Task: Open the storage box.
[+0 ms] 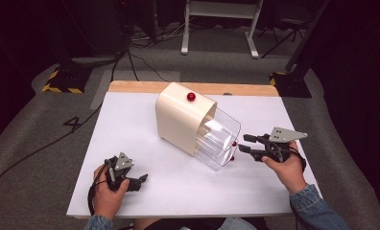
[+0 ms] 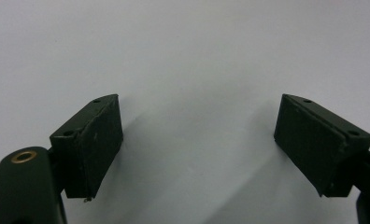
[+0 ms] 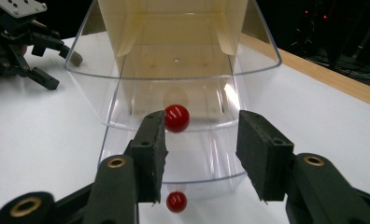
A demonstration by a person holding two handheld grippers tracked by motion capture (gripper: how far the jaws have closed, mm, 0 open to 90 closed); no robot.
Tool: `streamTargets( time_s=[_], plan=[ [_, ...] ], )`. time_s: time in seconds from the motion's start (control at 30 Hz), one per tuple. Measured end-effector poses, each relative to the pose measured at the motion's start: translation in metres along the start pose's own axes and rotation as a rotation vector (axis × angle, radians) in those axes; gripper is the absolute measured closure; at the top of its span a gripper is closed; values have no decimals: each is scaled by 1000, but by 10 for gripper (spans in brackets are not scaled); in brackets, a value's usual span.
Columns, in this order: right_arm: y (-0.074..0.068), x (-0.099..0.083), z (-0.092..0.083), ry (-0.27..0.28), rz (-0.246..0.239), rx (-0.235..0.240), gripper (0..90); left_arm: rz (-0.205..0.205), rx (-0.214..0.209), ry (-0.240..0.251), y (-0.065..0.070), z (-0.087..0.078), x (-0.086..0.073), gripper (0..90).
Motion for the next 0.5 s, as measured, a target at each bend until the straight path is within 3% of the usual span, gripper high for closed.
streamTargets(
  time_s=[0.17, 0.2, 0.3, 0.5],
  plan=[
    [6, -6, -14, -29, 17, -25, 464, -1, -1, -3, 0, 0, 0, 159],
    [9, -10, -22, -65, 63, -28, 446, -2, -1, -3, 0, 0, 0, 158],
    [13, -16, -33, -96, 88, -45, 383, -2, -1, -3, 0, 0, 0, 158],
    [24, -32, -53, -135, 92, -96, 290, -2, -3, -4, 0, 0, 0, 158]
  ],
)
Point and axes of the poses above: each handheld gripper's, and its own axes: z roughly forward along the jaws, x roughly out of its top, y roughly to its right, the point moved 7 cm from there along z, roughly forward along the jaws, and after that the axes turned 7 degrees about -x, right-handed, at the moved point
